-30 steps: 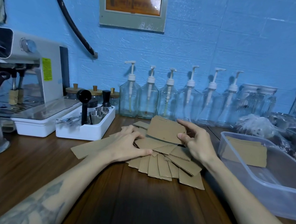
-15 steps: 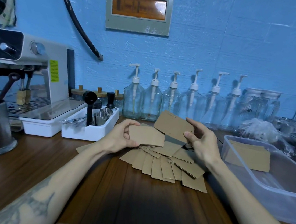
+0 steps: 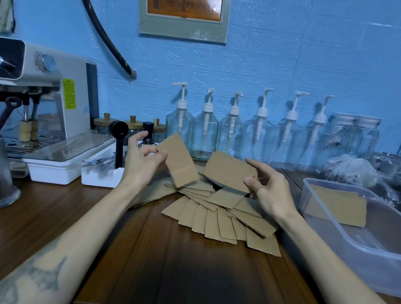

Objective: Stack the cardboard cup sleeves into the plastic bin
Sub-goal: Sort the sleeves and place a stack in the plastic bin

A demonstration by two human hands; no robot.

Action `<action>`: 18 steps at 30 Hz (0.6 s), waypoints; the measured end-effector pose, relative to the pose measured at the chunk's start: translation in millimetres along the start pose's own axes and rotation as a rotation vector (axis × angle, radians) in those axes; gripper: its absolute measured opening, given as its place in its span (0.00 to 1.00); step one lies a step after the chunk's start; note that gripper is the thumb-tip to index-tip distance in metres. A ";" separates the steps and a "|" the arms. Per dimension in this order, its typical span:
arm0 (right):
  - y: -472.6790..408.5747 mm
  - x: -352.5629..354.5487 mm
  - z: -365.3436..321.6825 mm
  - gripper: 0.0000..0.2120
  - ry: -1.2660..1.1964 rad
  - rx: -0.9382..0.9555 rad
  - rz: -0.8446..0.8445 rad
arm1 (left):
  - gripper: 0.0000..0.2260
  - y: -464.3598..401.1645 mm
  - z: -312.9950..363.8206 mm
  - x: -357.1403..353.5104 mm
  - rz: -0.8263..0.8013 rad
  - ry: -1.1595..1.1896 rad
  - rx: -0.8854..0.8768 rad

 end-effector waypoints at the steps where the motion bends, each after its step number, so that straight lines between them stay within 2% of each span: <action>1: 0.8 -0.8 -1.2 0.22 0.002 0.007 -0.013 | 0.25 0.8 2.2 -0.8 0.009 0.025 -0.014; 3: 2.0 -3.3 -3.3 0.21 0.023 0.021 -0.052 | 0.23 6.1 7.2 -4.8 -0.046 0.037 -0.067; 5: 3.6 -6.7 -6.0 0.21 0.050 0.026 -0.098 | 0.19 16.2 6.8 -13.1 -0.203 -0.037 -0.125; 7: 5.5 -9.3 -8.9 0.21 0.044 0.031 -0.136 | 0.14 25.4 -1.3 -22.8 -0.346 -0.197 -0.180; 10: 8.3 -11.2 -13.3 0.21 0.031 0.034 -0.206 | 0.12 30.3 -13.4 -30.5 -0.385 -0.540 -0.321; 12: 9.0 -11.8 -15.3 0.22 0.026 0.040 -0.234 | 0.15 28.6 -16.1 -30.8 -0.388 -0.645 -0.368; 15: 9.7 -12.9 -17.3 0.22 0.012 0.050 -0.254 | 0.21 26.2 -19.0 -27.9 -0.353 -0.598 -0.302; 18: 9.8 -14.7 -20.2 0.22 -0.017 0.055 -0.294 | 0.33 27.2 -22.2 -28.5 -0.303 -0.566 -0.231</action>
Point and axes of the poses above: each hand's wrist, its own y-axis away from the middle knuckle, its own x-axis out of the back of the hand, z = x × y, the point moved 1 cm from there along -y, towards the middle knuckle, and after that the axes turned 14 degrees about x, right-handed, at the moved point
